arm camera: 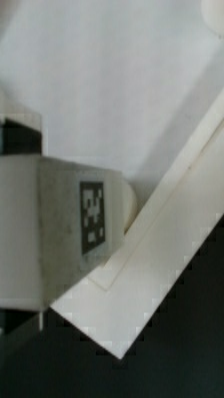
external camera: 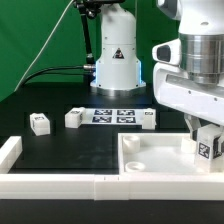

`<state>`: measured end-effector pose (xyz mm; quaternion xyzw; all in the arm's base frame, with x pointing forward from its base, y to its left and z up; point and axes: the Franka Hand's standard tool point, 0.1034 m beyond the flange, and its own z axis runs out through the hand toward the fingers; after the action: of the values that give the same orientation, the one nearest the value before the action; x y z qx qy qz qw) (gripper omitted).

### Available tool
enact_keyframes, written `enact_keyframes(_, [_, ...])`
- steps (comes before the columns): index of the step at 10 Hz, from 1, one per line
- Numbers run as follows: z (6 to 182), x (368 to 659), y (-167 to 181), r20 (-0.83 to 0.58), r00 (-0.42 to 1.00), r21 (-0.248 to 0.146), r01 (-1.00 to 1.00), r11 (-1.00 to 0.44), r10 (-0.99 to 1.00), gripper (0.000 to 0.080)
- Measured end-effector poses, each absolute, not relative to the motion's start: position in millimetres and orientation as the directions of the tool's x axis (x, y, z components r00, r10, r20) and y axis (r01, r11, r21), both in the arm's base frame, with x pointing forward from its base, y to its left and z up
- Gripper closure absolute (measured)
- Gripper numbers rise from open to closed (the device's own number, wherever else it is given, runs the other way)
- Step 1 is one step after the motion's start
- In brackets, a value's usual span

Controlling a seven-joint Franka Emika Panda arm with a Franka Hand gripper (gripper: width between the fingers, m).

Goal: Assemble one leg

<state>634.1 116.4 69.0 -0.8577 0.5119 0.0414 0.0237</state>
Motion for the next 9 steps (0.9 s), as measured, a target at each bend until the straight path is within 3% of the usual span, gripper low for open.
enact_keyframes(1, [69.1,633.9,116.4,-0.095,0.407,0.01,-0.912,-0.41,-0.908,0.0508])
enact_keyframes(2, [68.8,633.8,116.4,-0.096,0.445,0.006,-0.894,-0.448,-0.89,0.0428])
enact_keyframes(3, [68.6,633.7,116.6,-0.096,0.476,0.003,-0.878,-0.479,-0.874,0.0428])
enact_keyframes(4, [68.7,633.3,118.5,-0.096,0.481,0.003,-0.875,-0.484,-0.871,0.0292])
enact_keyframes(5, [69.1,632.5,124.5,-0.091,0.557,-0.004,-0.829,-0.559,-0.825,0.0292])
enact_keyframes(6, [69.3,632.0,129.9,-0.085,0.662,-0.015,-0.748,-0.663,-0.745,0.0175])
enact_keyframes(9, [69.2,630.3,136.8,-0.075,0.854,-0.035,-0.518,-0.855,-0.515,0.0151])
